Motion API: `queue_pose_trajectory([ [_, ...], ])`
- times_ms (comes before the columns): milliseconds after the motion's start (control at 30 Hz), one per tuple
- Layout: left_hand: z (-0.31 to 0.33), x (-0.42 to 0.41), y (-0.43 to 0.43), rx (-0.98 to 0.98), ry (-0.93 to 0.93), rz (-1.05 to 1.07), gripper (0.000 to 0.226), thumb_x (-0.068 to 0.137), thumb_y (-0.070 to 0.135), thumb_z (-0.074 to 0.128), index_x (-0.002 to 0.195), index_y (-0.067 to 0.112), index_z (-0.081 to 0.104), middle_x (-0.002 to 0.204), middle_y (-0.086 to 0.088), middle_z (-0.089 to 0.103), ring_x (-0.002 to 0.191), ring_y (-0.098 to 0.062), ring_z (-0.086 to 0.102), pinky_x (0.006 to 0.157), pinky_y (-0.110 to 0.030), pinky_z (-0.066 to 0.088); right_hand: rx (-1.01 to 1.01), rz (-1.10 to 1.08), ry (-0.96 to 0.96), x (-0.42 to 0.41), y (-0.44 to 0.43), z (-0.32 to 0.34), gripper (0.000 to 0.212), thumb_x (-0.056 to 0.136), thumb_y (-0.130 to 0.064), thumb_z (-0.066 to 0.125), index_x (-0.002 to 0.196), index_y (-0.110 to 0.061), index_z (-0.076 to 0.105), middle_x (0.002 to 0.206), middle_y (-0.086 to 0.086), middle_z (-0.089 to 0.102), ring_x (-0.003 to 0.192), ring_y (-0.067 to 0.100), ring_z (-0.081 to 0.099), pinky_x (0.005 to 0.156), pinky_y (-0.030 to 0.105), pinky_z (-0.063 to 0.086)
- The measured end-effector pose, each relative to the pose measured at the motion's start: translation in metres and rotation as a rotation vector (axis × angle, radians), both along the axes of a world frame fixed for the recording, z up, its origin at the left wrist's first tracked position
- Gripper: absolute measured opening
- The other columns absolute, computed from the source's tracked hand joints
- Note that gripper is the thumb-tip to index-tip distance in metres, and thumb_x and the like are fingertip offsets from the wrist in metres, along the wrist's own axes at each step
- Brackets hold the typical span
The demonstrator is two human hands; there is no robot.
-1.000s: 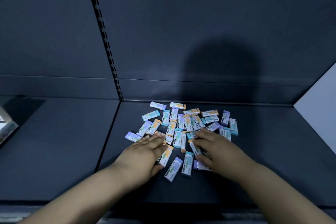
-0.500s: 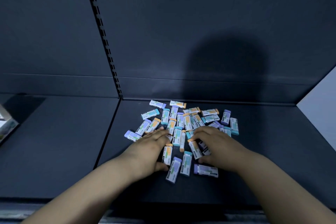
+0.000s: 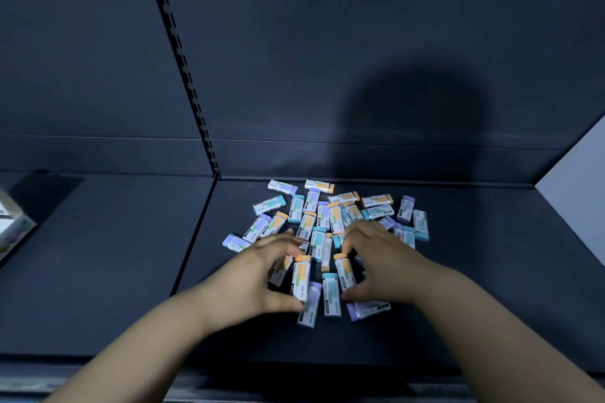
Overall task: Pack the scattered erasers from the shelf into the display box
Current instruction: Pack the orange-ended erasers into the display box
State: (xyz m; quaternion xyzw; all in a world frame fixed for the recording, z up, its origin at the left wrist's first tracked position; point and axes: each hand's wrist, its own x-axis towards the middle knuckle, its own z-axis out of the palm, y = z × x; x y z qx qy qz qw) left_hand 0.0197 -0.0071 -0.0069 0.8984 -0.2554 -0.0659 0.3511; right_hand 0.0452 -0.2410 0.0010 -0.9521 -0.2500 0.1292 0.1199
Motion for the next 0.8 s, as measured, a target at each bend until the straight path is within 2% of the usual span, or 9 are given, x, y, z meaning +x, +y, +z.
queue_pose_trajectory([
  [67, 0.002, -0.003, 0.0, 0.029, -0.005, -0.003, 0.061, 0.064, 0.034, 0.085, 0.116, 0.03, 0.052, 0.131, 0.024, 0.036, 0.124, 0.022, 0.024, 0.096, 0.004, 0.02, 0.02, -0.005, 0.007, -0.002, 0.0, 0.003, 0.058, 0.067, -0.055, 0.072, 0.109, -0.026, 0.045, 0.126, -0.009, 0.034, 0.12, 0.008, 0.03, 0.099, 0.022, 0.032],
  [167, 0.002, -0.008, -0.002, 0.1, -0.014, 0.002, 0.064, 0.065, 0.039, 0.082, 0.12, 0.03, 0.051, 0.133, 0.022, 0.033, 0.131, 0.01, 0.024, 0.1, 0.003, 0.013, 0.057, -0.009, -0.001, -0.009, -0.001, 0.007, 0.057, 0.064, -0.06, 0.07, 0.105, -0.03, 0.043, 0.12, -0.012, 0.035, 0.116, 0.006, 0.031, 0.098, 0.023, 0.033],
  [267, 0.0, -0.012, -0.006, 0.183, -0.048, -0.005, 0.067, 0.066, 0.046, 0.079, 0.124, 0.029, 0.049, 0.139, 0.019, 0.034, 0.131, 0.008, 0.024, 0.098, 0.004, 0.01, 0.092, -0.011, 0.003, -0.02, -0.001, 0.009, 0.057, 0.061, -0.063, 0.07, 0.103, -0.035, 0.042, 0.117, -0.017, 0.033, 0.114, 0.003, 0.03, 0.098, 0.023, 0.034],
  [367, -0.001, -0.016, -0.012, 0.26, -0.049, -0.025, 0.072, 0.069, 0.051, 0.075, 0.13, 0.028, 0.044, 0.144, 0.016, 0.031, 0.134, 0.002, 0.026, 0.098, 0.001, 0.011, 0.094, 0.004, 0.02, -0.031, -0.001, 0.006, 0.059, 0.061, -0.065, 0.069, 0.105, -0.035, 0.043, 0.118, -0.017, 0.034, 0.115, 0.002, 0.03, 0.099, 0.022, 0.033],
  [533, 0.0, -0.02, -0.017, 0.341, -0.055, -0.052, 0.08, 0.075, 0.052, 0.069, 0.142, 0.027, 0.032, 0.152, 0.012, 0.022, 0.139, -0.003, 0.018, 0.106, -0.008, 0.008, 0.097, -0.002, 0.019, -0.041, 0.001, 0.0, 0.06, 0.064, -0.061, 0.07, 0.111, -0.033, 0.045, 0.12, -0.015, 0.035, 0.117, 0.005, 0.03, 0.1, 0.02, 0.029],
  [600, 0.001, -0.022, -0.018, 0.364, -0.075, -0.061, 0.083, 0.077, 0.051, 0.067, 0.145, 0.026, 0.027, 0.153, 0.01, 0.021, 0.14, -0.005, 0.016, 0.107, -0.01, 0.007, 0.089, 0.001, -0.001, -0.043, 0.001, -0.001, 0.066, 0.066, -0.061, 0.069, 0.12, -0.034, 0.043, 0.124, -0.016, 0.034, 0.119, 0.005, 0.029, 0.101, 0.018, 0.026],
  [700, 0.001, -0.024, -0.02, 0.379, -0.093, -0.06, 0.081, 0.078, 0.05, 0.067, 0.145, 0.026, 0.028, 0.15, 0.009, 0.026, 0.139, -0.008, 0.02, 0.11, -0.014, 0.012, 0.07, 0.005, -0.017, -0.046, 0.003, 0.0, 0.071, 0.07, -0.059, 0.067, 0.131, -0.036, 0.039, 0.129, -0.016, 0.031, 0.122, 0.005, 0.025, 0.097, 0.016, 0.021],
  [800, 0.0, -0.026, -0.022, 0.359, -0.103, -0.052, 0.076, 0.077, 0.048, 0.068, 0.142, 0.028, 0.034, 0.143, 0.009, 0.031, 0.133, -0.007, 0.027, 0.108, -0.015, 0.02, 0.101, -0.013, -0.051, -0.047, 0.005, 0.0, 0.066, 0.069, -0.06, 0.067, 0.126, -0.038, 0.043, 0.118, -0.017, 0.035, 0.113, 0.005, 0.029, 0.093, 0.018, 0.024],
])
